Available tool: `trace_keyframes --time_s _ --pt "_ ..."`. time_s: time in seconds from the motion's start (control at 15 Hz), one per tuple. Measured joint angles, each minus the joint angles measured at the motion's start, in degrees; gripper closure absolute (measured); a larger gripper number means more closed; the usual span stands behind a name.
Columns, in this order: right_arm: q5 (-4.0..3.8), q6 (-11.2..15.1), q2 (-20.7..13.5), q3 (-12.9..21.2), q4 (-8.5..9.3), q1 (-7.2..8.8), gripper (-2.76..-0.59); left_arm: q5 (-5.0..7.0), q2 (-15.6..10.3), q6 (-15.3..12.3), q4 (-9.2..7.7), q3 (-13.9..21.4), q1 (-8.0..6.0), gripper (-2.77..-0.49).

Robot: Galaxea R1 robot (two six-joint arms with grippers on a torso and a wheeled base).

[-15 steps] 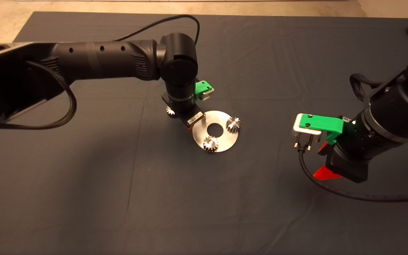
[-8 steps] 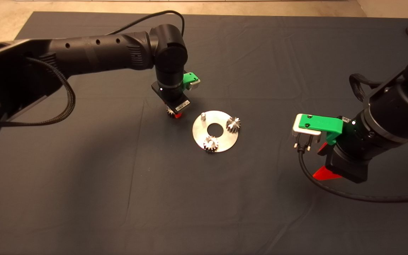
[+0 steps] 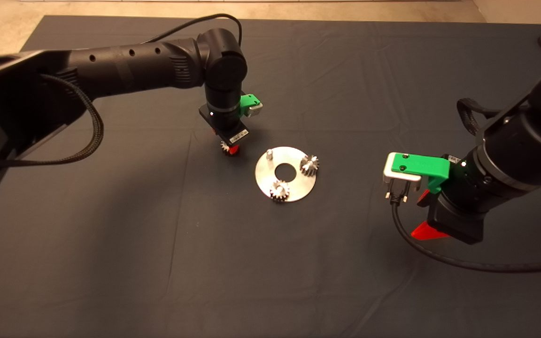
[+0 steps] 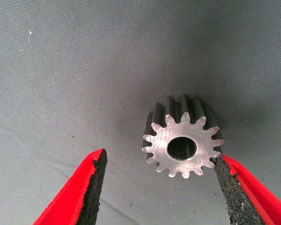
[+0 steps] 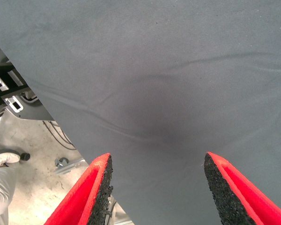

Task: Install three planetary gears onto the carrier pins

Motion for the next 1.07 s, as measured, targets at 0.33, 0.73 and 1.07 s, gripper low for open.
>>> trace_keyframes --time_s 0.33,0.73,1.07 --pt "0.00 0.0 0.0 0.0 0.00 0.00 -1.44 -0.02 0.0 0.0 -0.06 -0.1 0.00 -1.60" --pt "0.00 0.0 0.1 0.0 -0.01 0.02 -1.44 -0.02 0.0 0.0 -1.91 -0.3 0.01 -1.60" --pt "0.02 0.0 0.3 0.0 0.00 0.01 -1.44 -0.02 0.0 0.0 -3.76 -0.3 0.00 -1.60"
